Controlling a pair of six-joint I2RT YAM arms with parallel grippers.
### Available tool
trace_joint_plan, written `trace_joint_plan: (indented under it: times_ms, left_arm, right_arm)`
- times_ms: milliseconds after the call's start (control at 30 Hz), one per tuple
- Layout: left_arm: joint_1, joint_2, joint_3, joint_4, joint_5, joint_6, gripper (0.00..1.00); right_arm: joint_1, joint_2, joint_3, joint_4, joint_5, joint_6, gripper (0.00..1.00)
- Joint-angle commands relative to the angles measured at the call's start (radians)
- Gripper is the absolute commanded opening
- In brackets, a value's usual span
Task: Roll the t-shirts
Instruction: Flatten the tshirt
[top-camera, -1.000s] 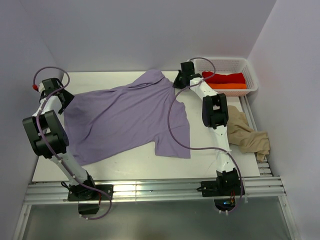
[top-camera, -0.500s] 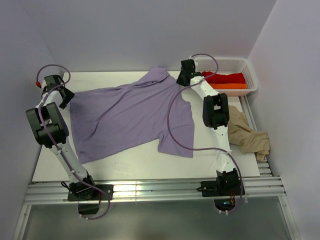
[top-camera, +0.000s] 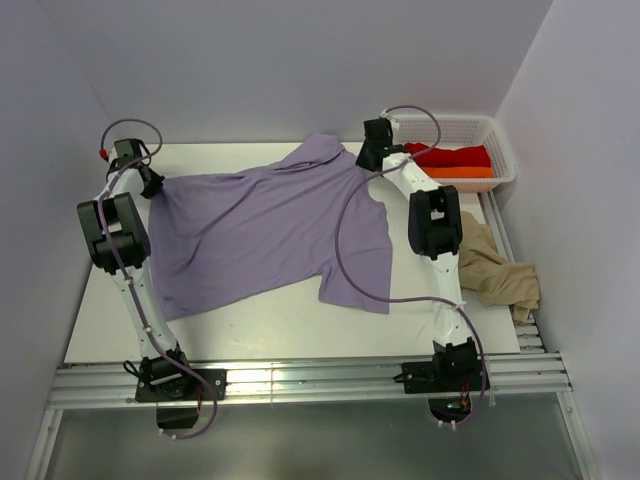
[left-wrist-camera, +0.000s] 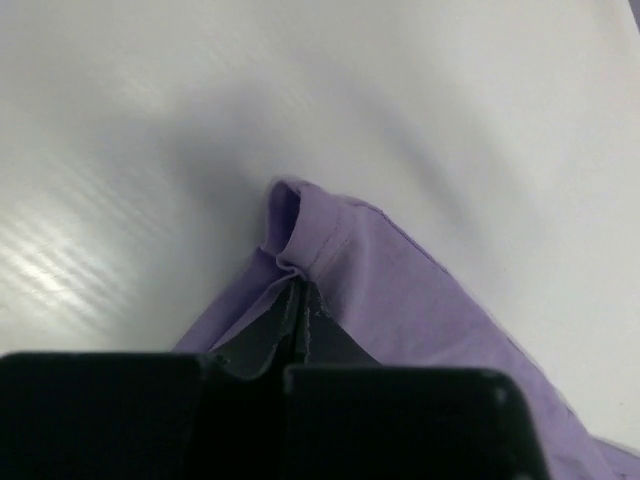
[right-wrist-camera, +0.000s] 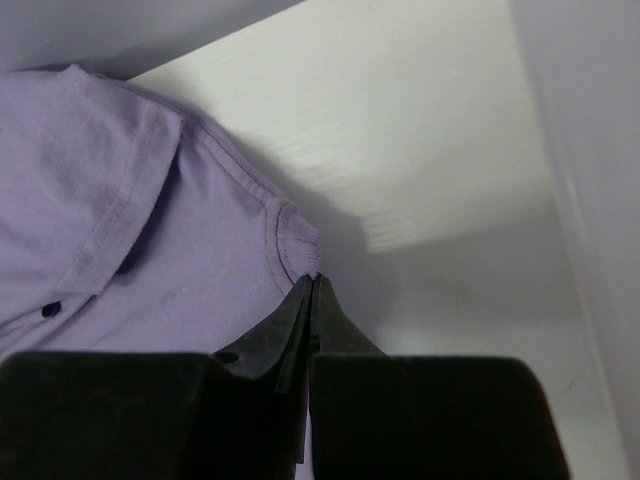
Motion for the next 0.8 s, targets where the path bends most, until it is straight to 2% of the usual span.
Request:
trace_joint_plan:
  times_ms: [0,333,367,400,433,467,533,567,667,767]
  left_arm:
    - [-0.003,0.049,0.113,-0.029,0.02,-0.012,0.0]
    - [0.01,0.196,0.394,-0.144,0.035,-0.006,0.01]
    - [0.011,0.195,0.41,-0.167,0.028,-0.001,0.06]
    - [0.011,0.163,0.407,-0.18,0.016,0.005,0.16]
    - [0.011,0.132,0.354,-0.168,0.023,0.008,0.4]
    - [0.011,0.097,0.314,-0.151,0.025,0.011,0.51]
    - [0.011,-0.024,0.188,-0.102,0.011,0.015,0.65]
    - [0.011,-0.063,0.154,-0.091,0.005,0.017,0.67]
    - [0.011,-0.195,0.05,-0.082,-0.006,0.023,0.69]
    - [0.011,-0.316,-0.05,-0.088,-0.009,0.008,0.7]
  right_arm:
    - [-0.017,-0.098,-0.024,0.071,0.061,-0.016,0.0]
    - [-0.016,-0.143,-0.085,0.079,0.116,-0.021,0.0]
    - [-0.017,-0.149,-0.089,0.08,0.103,-0.027,0.05]
    - [-0.017,-0.153,-0.086,0.076,0.1,-0.028,0.09]
    - [-0.017,-0.163,-0.064,0.061,0.089,-0.033,0.14]
    - [-0.017,-0.164,-0.05,0.048,0.064,-0.046,0.37]
    - [-0.012,-0.17,-0.011,0.009,0.06,-0.056,0.46]
    - [-0.014,-0.179,-0.003,-0.002,0.055,-0.065,0.49]
    - [-0.009,-0.25,-0.047,-0.015,0.046,-0.07,0.5]
    - [-0.008,-0.361,-0.166,0.008,0.031,-0.073,0.57]
